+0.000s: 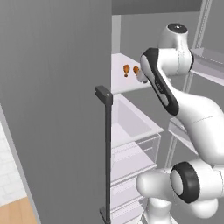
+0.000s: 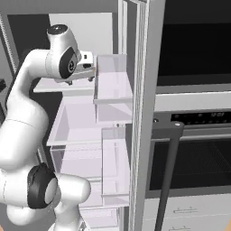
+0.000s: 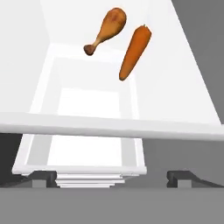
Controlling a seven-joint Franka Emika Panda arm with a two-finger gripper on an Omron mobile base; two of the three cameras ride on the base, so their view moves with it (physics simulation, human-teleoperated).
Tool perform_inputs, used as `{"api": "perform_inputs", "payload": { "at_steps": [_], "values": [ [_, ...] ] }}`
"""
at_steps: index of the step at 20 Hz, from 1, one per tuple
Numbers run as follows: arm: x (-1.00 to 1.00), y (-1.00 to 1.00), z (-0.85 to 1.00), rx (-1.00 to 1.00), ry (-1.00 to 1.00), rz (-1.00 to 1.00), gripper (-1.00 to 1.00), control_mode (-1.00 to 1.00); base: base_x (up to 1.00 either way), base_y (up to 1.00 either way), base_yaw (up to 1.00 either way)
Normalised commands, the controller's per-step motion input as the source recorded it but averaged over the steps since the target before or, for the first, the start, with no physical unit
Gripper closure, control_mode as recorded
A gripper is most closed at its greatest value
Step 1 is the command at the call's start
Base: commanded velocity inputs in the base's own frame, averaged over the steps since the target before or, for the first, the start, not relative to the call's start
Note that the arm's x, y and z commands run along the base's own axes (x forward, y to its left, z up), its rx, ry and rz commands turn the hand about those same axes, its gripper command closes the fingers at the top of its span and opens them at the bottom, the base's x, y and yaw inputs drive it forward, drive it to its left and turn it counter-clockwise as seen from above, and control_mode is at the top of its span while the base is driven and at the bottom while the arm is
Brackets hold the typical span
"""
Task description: Place one carrot and one chicken drumstick in each tupperware on the nearby counter, to pack two identical lunches.
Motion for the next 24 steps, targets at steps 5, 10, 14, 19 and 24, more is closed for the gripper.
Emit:
{"api": "perform_inputs", "payload": {
  "at_steps": [5, 10, 14, 19, 24],
  "values": [
    [1.00, 0.04, -0.21, 0.01, -0.03, 0.00, -1.00, -1.00, 0.00, 0.00, 0.00],
    [0.80, 0.00, -0.20, 0.09, -0.12, -0.06, -1.00, -1.00, 0.00, 0.00, 0.00],
    [0.89, 0.04, -0.08, 0.05, 0.00, -0.15, -1.00, -1.00, 0.00, 0.00, 0.00],
    [0.75, 0.23, -0.28, 0.01, 0.03, -0.16, -1.00, -1.00, 0.00, 0.00, 0.00],
    [0.51, -0.04, -0.22, 0.02, 0.14, -0.05, -1.00, -1.00, 0.00, 0.00, 0.00]
  ]
}}
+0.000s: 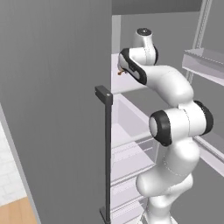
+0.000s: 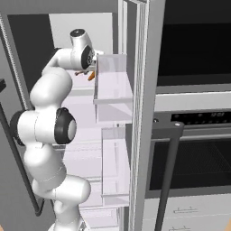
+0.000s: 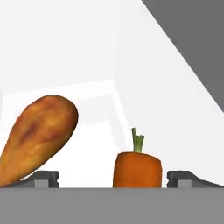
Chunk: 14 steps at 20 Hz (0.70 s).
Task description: Place one carrot and one chicken drumstick in each tupperware on the nearby counter, to pack two identical lunches.
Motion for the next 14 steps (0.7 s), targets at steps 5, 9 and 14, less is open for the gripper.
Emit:
{"api": "perform_inputs", "payload": {
  "at_steps": [5, 9, 14],
  "values": [
    [0.02, -0.20, -0.23, 0.05, 0.11, 0.00, -1.00, -1.00, 0.00, 0.00, 0.00],
    [-0.03, -0.06, -0.53, 0.04, 0.06, 0.00, -1.00, -1.00, 0.00, 0.00, 0.00],
    [0.00, 0.00, -0.58, 0.03, 0.01, 0.00, -1.00, -1.00, 0.00, 0.00, 0.00]
  ]
}}
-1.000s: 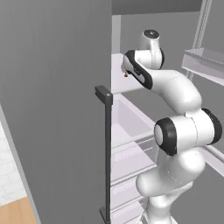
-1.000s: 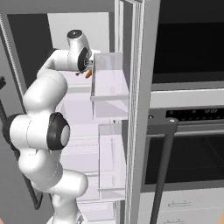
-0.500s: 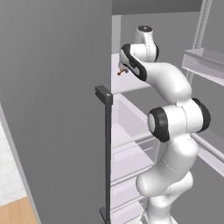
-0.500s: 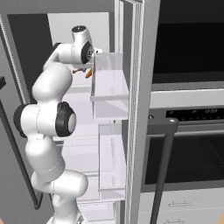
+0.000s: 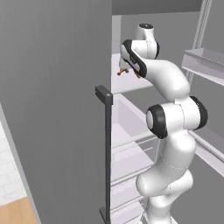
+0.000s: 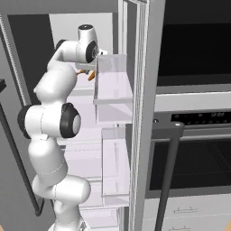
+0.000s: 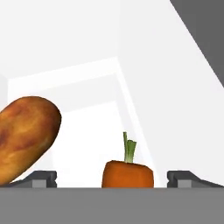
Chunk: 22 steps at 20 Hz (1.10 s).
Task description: Place one carrot and one chicken drumstick in each tupperware on the nearby counter, to pack two identical lunches.
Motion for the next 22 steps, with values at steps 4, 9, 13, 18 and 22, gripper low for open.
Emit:
{"api": "perform_inputs", "payload": {
  "at_steps": [4, 9, 13, 18, 22],
  "values": [
    [0.00, 0.00, -0.31, 0.04, 0.02, 0.00, 1.00, -1.00, 0.00, 0.00, 0.00],
    [0.00, 0.00, -0.14, 0.03, 0.08, 0.00, 1.00, -1.00, 0.00, 0.00, 0.00],
    [-0.18, 0.00, -0.30, 0.01, -0.03, 0.00, 1.00, -1.00, 0.00, 0.00, 0.00],
    [-0.36, 0.11, -0.37, 0.00, -0.12, 0.00, 1.00, -1.00, 0.00, 0.00, 0.00],
    [-0.61, 0.24, -0.44, -0.01, -0.29, 0.00, 1.00, -1.00, 0.00, 0.00, 0.00]
  ]
}}
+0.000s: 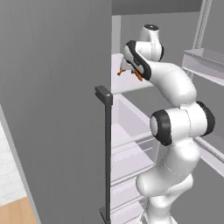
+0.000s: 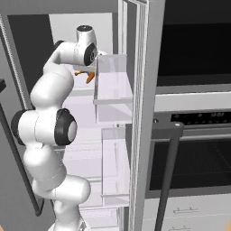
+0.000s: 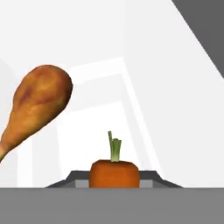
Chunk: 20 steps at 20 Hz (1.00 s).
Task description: Place one carrot and one chicken drumstick in each tupperware on the nearby counter, to pack two identical lunches.
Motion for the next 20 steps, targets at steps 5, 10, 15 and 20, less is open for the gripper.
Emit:
{"api": "perform_inputs", "payload": {
  "at_steps": [5, 10, 15, 20],
  "values": [
    [-0.96, 0.03, -0.08, 0.00, -0.24, 0.00, 1.00, -1.00, 0.00, 0.00, 0.00],
    [-1.00, 0.00, 0.00, 0.00, -0.12, 0.00, 1.00, -1.00, 0.00, 0.00, 0.00],
    [-1.00, 0.10, -0.01, 0.00, 0.04, 0.01, 1.00, -1.00, 0.00, 0.00, 0.00],
    [-1.00, 0.11, -0.27, 0.00, 0.10, 0.01, 1.00, -1.00, 0.00, 0.00, 0.00]
  ]
}}
